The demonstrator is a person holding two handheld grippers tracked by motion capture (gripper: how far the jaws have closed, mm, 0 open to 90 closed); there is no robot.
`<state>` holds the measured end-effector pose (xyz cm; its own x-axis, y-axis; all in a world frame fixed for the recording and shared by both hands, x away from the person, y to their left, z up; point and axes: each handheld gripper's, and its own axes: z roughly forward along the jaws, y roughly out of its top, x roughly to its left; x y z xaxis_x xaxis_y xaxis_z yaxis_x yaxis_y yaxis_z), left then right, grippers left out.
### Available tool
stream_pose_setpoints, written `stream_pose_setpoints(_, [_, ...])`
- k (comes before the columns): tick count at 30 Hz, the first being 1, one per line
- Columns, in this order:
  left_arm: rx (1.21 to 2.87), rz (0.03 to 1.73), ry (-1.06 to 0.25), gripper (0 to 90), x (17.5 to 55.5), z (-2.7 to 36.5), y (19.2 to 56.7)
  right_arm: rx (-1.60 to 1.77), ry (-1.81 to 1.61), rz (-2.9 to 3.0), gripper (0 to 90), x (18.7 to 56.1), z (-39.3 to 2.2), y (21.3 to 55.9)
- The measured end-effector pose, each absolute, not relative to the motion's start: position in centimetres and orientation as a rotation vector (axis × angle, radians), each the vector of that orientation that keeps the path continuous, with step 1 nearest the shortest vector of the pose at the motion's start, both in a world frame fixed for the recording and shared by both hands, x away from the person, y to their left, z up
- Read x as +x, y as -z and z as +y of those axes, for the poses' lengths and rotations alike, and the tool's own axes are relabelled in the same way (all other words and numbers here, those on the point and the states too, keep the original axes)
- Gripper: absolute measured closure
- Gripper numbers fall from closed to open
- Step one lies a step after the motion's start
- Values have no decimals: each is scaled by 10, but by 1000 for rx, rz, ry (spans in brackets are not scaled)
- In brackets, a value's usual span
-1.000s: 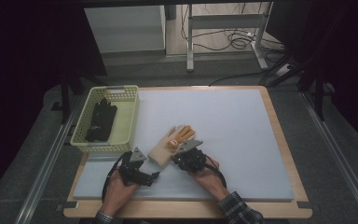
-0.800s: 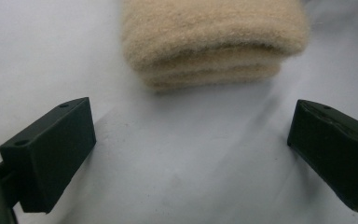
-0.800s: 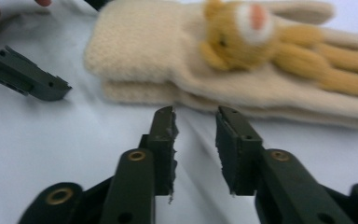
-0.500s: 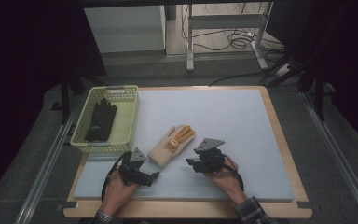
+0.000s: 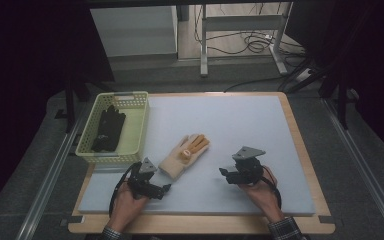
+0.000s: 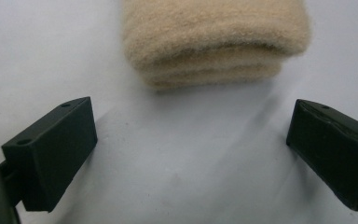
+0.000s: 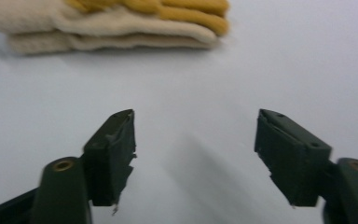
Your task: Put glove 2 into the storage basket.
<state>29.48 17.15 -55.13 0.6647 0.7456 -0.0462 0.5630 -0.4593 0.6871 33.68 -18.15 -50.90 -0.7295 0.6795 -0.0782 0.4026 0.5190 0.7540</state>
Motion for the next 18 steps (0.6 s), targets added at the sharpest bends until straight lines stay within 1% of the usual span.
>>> stream_pose_setpoints(4, [2191, 1006, -341, 14, 295, 171, 551, 936, -1057, 2406, 175, 338, -195, 516])
stream_pose_setpoints(6, [2192, 1006, -341, 14, 295, 171, 551, 969, -1041, 2404, 118, 339, -201, 522])
stream_pose_setpoints(8, [2192, 1006, -340, 14, 295, 171, 551, 979, -1014, 2404, 89, 339, -203, 526])
stream_pose_setpoints(12, [2190, 1006, -339, 13, 295, 172, 551, 981, -994, 2414, 60, 339, -207, 533])
stream_pose_setpoints(18, [2184, 1008, -338, 13, 295, 171, 551, 972, -966, 2431, 49, 339, -205, 534])
